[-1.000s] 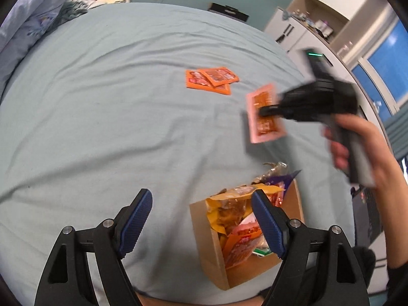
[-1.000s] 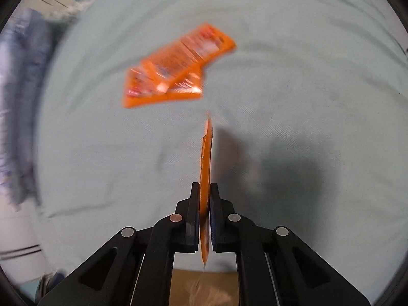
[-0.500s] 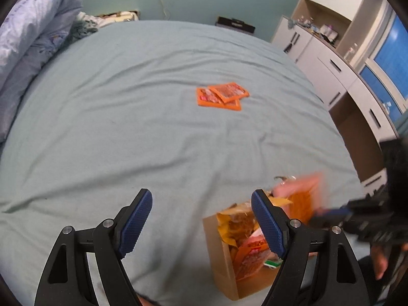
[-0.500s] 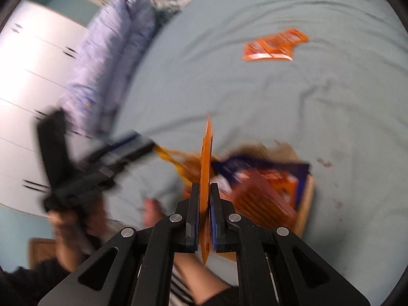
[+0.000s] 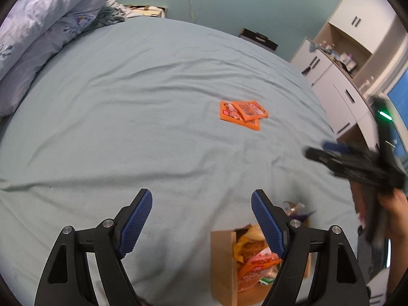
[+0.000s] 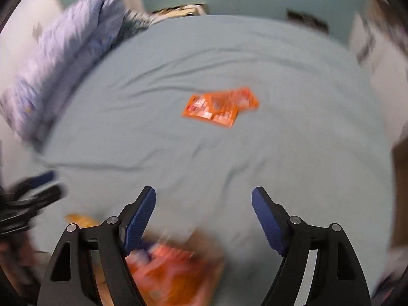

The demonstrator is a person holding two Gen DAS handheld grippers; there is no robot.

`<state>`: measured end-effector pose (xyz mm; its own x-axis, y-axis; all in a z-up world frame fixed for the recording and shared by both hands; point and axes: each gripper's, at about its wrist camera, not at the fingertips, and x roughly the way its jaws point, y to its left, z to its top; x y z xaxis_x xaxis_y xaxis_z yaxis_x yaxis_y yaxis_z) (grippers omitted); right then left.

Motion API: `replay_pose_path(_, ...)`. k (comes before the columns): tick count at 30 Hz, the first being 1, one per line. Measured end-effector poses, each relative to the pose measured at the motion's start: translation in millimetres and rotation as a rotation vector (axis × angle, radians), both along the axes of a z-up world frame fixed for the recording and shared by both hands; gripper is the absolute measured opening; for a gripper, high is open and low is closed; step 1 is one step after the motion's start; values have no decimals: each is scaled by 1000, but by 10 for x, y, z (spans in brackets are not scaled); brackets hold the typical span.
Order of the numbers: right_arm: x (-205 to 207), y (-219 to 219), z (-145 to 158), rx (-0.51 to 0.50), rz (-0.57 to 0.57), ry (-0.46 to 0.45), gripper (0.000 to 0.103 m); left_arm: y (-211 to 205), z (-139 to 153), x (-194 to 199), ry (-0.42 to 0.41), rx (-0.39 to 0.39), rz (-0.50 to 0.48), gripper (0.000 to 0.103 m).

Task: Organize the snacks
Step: 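Grasp the pink pretzel-stick pack with the right gripper and lift it over the box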

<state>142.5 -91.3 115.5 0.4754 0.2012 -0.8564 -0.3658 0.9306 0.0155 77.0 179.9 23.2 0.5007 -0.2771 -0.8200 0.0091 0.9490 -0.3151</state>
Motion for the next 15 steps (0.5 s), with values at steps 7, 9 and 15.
replay_pose_path(7, 1098, 824, -850, -424, 230, 41, 77, 66, -108, 83, 23, -14, 21, 81)
replay_pose_path(9, 1300, 970, -1045, -506, 277, 32, 77, 74, -130, 102, 28, -35, 19, 81)
replay_pose_path(15, 1675, 1230, -1588, -655, 332, 86, 80, 40, -209, 180, 55, -77, -3, 81)
